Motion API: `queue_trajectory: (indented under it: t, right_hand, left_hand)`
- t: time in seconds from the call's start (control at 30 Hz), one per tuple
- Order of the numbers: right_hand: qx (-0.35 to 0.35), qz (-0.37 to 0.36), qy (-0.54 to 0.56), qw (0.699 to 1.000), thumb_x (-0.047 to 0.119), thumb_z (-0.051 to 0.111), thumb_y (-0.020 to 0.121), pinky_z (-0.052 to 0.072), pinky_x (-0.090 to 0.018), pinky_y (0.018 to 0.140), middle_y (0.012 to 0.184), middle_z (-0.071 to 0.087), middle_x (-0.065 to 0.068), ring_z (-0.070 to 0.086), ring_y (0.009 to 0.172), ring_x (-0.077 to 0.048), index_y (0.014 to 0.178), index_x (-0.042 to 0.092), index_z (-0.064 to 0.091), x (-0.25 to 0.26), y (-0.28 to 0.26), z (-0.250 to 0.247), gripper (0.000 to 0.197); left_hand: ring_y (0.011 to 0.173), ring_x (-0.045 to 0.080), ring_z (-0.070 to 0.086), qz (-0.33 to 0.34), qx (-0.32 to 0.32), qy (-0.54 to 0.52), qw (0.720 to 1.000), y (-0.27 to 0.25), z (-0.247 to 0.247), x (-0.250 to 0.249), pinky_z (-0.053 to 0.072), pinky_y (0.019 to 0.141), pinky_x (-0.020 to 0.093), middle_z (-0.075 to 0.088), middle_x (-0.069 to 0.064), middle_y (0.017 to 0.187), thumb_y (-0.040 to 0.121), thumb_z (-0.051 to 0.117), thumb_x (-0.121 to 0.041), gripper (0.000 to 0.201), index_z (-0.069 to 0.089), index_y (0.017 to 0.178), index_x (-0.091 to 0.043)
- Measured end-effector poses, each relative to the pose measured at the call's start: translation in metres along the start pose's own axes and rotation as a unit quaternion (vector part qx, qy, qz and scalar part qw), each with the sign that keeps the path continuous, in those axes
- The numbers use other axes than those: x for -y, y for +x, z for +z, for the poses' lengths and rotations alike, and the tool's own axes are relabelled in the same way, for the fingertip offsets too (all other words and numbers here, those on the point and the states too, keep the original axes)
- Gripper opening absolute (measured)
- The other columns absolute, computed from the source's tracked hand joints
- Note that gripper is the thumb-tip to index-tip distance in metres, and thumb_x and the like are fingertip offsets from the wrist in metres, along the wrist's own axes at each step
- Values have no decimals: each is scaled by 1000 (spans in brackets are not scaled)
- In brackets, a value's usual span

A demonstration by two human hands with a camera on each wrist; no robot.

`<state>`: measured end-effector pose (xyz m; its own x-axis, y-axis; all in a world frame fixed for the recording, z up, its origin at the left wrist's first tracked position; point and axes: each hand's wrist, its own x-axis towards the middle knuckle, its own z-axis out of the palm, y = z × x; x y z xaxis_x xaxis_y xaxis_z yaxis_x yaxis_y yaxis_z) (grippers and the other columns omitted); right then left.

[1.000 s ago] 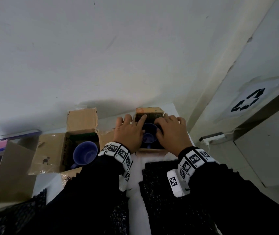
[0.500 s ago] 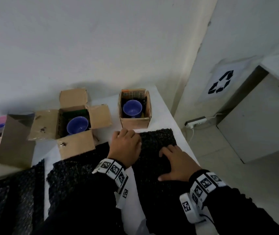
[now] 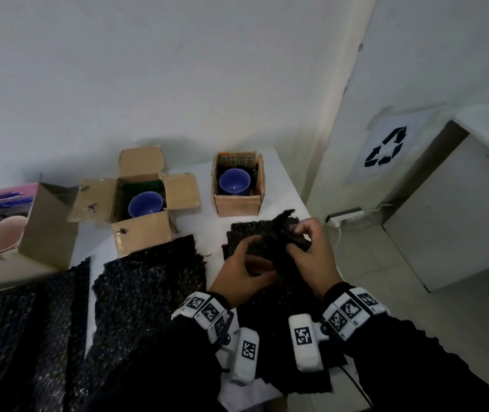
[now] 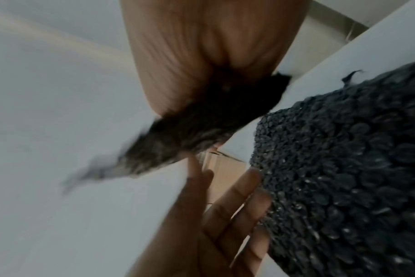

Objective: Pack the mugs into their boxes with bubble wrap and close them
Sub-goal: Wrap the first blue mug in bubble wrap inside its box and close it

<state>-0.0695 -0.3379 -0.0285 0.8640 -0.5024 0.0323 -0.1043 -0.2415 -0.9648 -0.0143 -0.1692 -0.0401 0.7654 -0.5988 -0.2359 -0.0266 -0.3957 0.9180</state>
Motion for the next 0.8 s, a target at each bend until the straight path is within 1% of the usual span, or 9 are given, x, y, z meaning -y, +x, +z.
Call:
queue_trajectory:
  t: [0.1, 0.17, 0.23, 0.3, 0.37, 0.43, 0.5, 0.67, 0.8]
  right_hand:
    - [25, -36, -14, 999, -15, 48, 76, 44, -18, 96, 110, 64, 7, 57, 107, -2, 109, 22, 63, 13, 7, -1, 52]
    - [10, -44, -47, 998, -15, 44, 78, 45, -21, 92, 103, 68, 4, 59, 97, 2, 91, 20, 72, 16, 13, -6, 47]
    - [-20, 7, -45, 999, -9, 46, 81, 45, -27, 82, 94, 69, 4, 59, 81, 2, 77, 18, 72, 11, 21, -13, 38]
    - [-28, 54, -34, 998, 5, 58, 85, 49, -34, 83, 88, 70, 2, 61, 82, -6, 73, 17, 71, 2, 26, -18, 21]
    - [-13, 70, -39, 997, 23, 77, 78, 50, -32, 81, 81, 68, 1, 62, 80, -11, 73, 13, 66, -7, 27, -21, 16]
    - [24, 74, -84, 993, 23, 87, 68, 46, -25, 73, 79, 64, 0, 59, 78, -12, 71, 13, 59, -20, 24, -21, 30]
    - [49, 74, -139, 986, 15, 86, 68, 42, -22, 63, 73, 59, 0, 55, 72, -16, 66, 16, 53, -33, 20, -20, 33]
    - [17, 74, -139, 987, 2, 61, 87, 37, -7, 60, 79, 58, 4, 54, 77, -13, 79, 11, 56, -53, 16, -29, 13]
    - [-6, 114, -98, 989, 0, 47, 94, 46, -28, 75, 98, 66, -1, 59, 88, -17, 89, 15, 65, -52, 25, -37, 24]
  left_hand:
    - [79, -4, 63, 32, -72, 22, 997, 5, -1, -3, 49, 78, 20, 67, -13, 88, 83, 69, -11, 31, 59, 106, -29]
    - [74, 4, 63, 34, -105, 84, 990, 9, -7, 0, 52, 75, 28, 68, -12, 80, 85, 66, -17, 19, 61, 87, -35]
    - [75, 3, 62, 42, -68, 201, 976, 10, -14, 5, 54, 76, 31, 68, -13, 82, 85, 64, -26, 10, 61, 87, -36]
    - [92, 4, 60, 49, 27, 289, 956, 7, -15, 12, 51, 86, 31, 64, -14, 100, 81, 67, -43, 24, 59, 103, -35]
    - [114, 11, 46, 34, 111, 370, 922, 3, -6, 26, 43, 97, 34, 49, -10, 124, 68, 68, -68, 67, 48, 122, -33]
    - [119, 18, 34, 31, 120, 464, 877, 0, 9, 39, 39, 98, 39, 36, -6, 132, 57, 64, -80, 86, 41, 127, -35]
    - [120, 21, 32, 30, 89, 510, 855, -1, 20, 48, 38, 95, 40, 31, -4, 133, 59, 63, -78, 81, 41, 124, -36]
    - [115, 17, 37, 51, 26, 481, 875, 5, 19, 49, 30, 90, 34, 43, -12, 127, 83, 53, -63, 39, 61, 113, -39]
    - [106, 15, 48, 142, -23, 420, 896, 9, 8, 43, 33, 83, 35, 60, -19, 114, 88, 38, -59, 44, 72, 97, -33]
